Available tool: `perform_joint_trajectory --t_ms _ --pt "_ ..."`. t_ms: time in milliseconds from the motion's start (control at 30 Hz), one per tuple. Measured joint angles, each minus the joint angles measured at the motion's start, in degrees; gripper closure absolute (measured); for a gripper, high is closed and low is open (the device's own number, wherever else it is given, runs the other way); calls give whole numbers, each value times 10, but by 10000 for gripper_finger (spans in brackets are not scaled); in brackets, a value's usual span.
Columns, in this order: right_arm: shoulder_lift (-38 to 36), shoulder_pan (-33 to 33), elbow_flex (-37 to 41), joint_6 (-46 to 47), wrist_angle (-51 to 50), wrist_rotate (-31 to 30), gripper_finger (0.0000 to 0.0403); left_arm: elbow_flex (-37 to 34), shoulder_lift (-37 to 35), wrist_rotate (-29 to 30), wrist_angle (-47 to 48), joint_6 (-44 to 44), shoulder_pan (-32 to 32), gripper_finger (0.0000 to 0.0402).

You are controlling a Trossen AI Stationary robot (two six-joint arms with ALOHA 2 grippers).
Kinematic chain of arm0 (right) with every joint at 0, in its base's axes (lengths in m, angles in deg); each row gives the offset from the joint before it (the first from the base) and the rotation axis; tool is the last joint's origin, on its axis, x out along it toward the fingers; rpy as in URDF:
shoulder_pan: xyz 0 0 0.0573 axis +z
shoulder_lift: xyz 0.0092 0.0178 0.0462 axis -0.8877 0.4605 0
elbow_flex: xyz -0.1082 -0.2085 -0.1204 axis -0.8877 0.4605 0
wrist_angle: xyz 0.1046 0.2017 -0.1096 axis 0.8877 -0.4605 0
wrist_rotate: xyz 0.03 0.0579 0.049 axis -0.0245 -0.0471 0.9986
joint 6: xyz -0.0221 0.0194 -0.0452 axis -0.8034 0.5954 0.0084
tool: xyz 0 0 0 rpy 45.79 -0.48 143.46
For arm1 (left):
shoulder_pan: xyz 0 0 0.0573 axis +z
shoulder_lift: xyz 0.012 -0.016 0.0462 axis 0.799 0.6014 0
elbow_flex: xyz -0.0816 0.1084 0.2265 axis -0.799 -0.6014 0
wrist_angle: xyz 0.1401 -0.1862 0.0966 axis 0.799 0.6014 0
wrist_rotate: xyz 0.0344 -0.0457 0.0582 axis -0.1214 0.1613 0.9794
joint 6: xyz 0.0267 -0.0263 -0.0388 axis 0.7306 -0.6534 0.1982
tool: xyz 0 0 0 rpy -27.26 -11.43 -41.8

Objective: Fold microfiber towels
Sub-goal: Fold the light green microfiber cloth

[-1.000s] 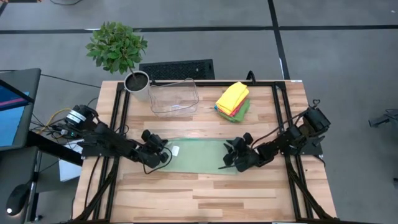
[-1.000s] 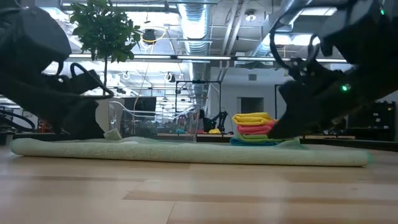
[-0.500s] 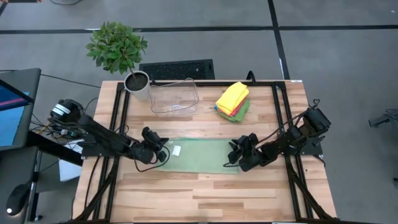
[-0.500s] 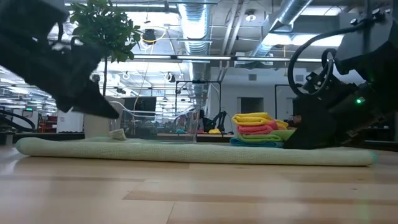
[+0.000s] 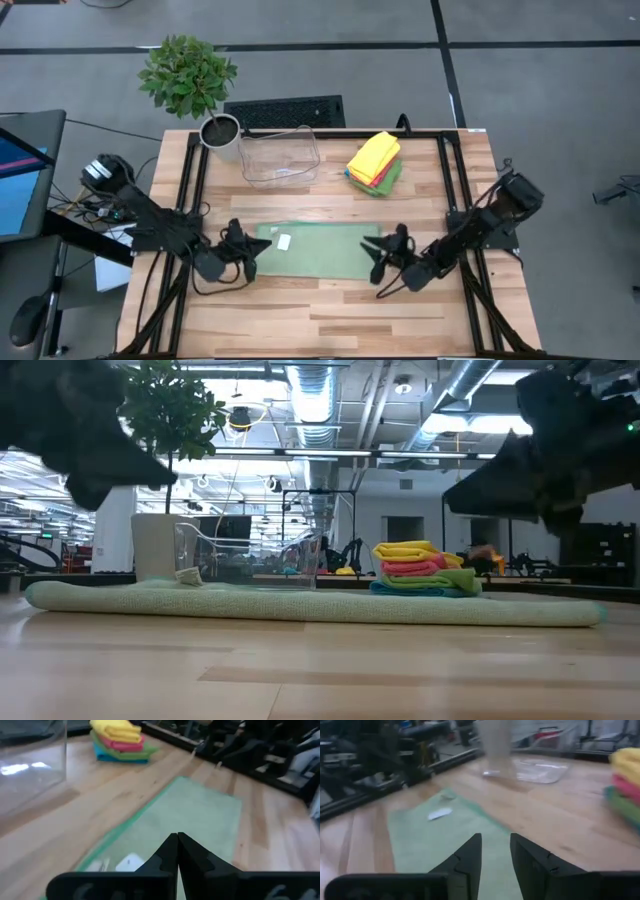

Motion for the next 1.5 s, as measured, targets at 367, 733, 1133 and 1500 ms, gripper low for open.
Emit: perform_joint_trajectory --t_ms 367,733,1133,1500 --pt "216 -40 -185 -152 55 127 276 39 293 29 -200 -36 -38 401" --pt "309 -41 -222 -110 65 151 276 82 359 46 -195 -39 -66 401" --pt "309 -41 -222 -115 76 153 276 90 435 74 -186 -90 -84 401" --pt "284 -76 -290 -343 196 237 276 101 436 69 -174 -81 -83 401"
